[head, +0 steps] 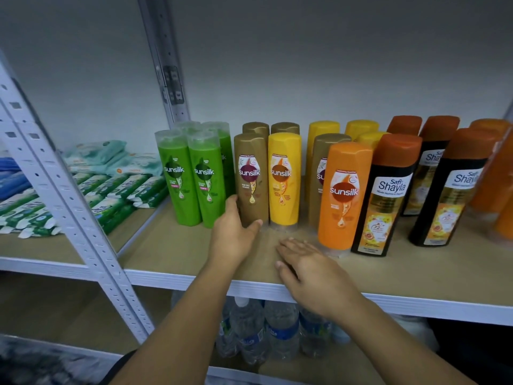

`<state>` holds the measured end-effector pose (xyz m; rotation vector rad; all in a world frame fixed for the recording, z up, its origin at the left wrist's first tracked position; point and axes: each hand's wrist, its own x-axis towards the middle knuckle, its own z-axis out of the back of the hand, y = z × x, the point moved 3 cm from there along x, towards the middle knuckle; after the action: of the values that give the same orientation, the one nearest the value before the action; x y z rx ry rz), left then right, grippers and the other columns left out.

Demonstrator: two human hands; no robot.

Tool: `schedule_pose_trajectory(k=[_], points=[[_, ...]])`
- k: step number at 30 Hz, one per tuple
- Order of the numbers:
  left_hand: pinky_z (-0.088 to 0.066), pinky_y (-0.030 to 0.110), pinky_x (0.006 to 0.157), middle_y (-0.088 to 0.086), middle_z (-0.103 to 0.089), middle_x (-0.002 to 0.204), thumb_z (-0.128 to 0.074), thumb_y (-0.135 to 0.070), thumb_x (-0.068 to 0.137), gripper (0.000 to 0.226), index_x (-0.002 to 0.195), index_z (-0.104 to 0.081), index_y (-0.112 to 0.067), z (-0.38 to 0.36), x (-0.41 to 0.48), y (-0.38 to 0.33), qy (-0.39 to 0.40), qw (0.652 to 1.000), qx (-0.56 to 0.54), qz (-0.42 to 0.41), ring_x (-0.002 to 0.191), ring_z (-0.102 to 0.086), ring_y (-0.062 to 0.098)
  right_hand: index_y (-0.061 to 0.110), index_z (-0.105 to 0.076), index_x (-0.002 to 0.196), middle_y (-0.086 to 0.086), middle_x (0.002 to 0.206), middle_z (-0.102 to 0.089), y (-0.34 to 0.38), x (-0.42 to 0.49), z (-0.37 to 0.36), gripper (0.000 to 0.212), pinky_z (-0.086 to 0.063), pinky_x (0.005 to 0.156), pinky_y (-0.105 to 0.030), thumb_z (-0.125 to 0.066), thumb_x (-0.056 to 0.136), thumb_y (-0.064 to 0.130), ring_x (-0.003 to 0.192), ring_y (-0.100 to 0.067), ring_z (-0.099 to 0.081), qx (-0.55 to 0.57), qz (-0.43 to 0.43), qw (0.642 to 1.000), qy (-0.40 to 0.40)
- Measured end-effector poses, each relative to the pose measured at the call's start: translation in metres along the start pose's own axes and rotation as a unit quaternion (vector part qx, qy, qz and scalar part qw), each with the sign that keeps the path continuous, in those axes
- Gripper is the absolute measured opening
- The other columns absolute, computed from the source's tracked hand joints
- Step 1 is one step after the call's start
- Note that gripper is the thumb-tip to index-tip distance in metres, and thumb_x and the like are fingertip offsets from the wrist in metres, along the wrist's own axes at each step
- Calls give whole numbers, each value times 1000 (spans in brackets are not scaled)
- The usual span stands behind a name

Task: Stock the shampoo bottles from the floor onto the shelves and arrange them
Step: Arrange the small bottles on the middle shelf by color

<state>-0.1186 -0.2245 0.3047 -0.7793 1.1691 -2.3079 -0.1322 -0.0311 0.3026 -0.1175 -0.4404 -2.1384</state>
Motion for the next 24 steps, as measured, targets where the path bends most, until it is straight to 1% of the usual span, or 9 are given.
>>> schedule_pose_trajectory(k=[3,6,8,10,13,17,20,22,24], points=[[-54,38,94,3,-65,129,-79,-27,85,71,146,-44,-16,15,-13,-15,-44,997,42,-47,112,-65,22,18,-43,148,2,158,-38,1,-1,2,48,-7,117,-21,-33,106,39,148,-11,-27,-5,-8,1000,-3],[-53,36,90,0,-65,128,-73,-34,89,55,138,-52,-19,38,-23,-41,-112,979,97,-140,113,-63,18,18,-38,152,2,160,-34,0,-3,0,51,-3,115,-20,-31,106,41,149,-11,-23,-8,-11,1000,5],[-51,37,92,-2,-64,127,-69,-38,92,48,134,-54,-21,52,-21,-68,-136,960,133,-205,115,-60,16,18,-36,153,1,161,-33,0,-2,1,53,-2,115,-20,-31,106,41,150,-12,-22,-5,-12,1000,7],[-46,42,95,-4,-61,128,-63,-44,93,46,132,-54,-24,60,-11,-98,-139,937,195,-255,119,-55,18,17,-36,153,0,161,-33,-1,-1,0,53,-1,114,-19,-31,106,41,150,-12,-22,-6,-9,1000,8],[-37,43,96,-7,-53,137,-53,-60,92,54,138,-47,-32,63,12,-137,-116,909,289,-277,127,-46,18,17,-35,153,0,161,-32,-3,-1,-2,54,1,114,-19,-30,106,42,150,-12,-21,-4,-9,1000,8],[-31,48,96,-7,-50,145,-48,-72,87,68,145,-40,-36,55,41,-169,-57,869,396,-290,136,-35,21,17,-32,155,-1,162,-29,-4,-1,-2,56,1,115,-21,-27,105,43,151,-13,-19,-6,-7,1000,14],[-26,54,95,-7,-59,135,-45,-77,86,66,141,-43,-40,47,54,-180,10,845,460,-273,137,-31,23,17,-30,156,0,163,-27,-4,-2,0,57,1,115,-21,-26,105,44,151,-12,-18,1,-4,1000,17],[-25,54,93,-7,-64,125,-47,-75,87,60,136,-47,-41,44,55,-183,36,834,475,-279,133,-32,23,18,-31,155,0,163,-27,-4,-4,2,57,0,116,-20,-27,105,44,151,-12,-18,7,-4,1000,13],[-25,51,91,-7,-65,121,-52,-74,87,58,135,-47,-41,43,51,-186,43,833,471,-289,130,-34,23,18,-32,155,1,162,-29,-4,-5,5,55,-3,118,-21,-27,105,43,150,-12,-19,5,-3,1000,12]])
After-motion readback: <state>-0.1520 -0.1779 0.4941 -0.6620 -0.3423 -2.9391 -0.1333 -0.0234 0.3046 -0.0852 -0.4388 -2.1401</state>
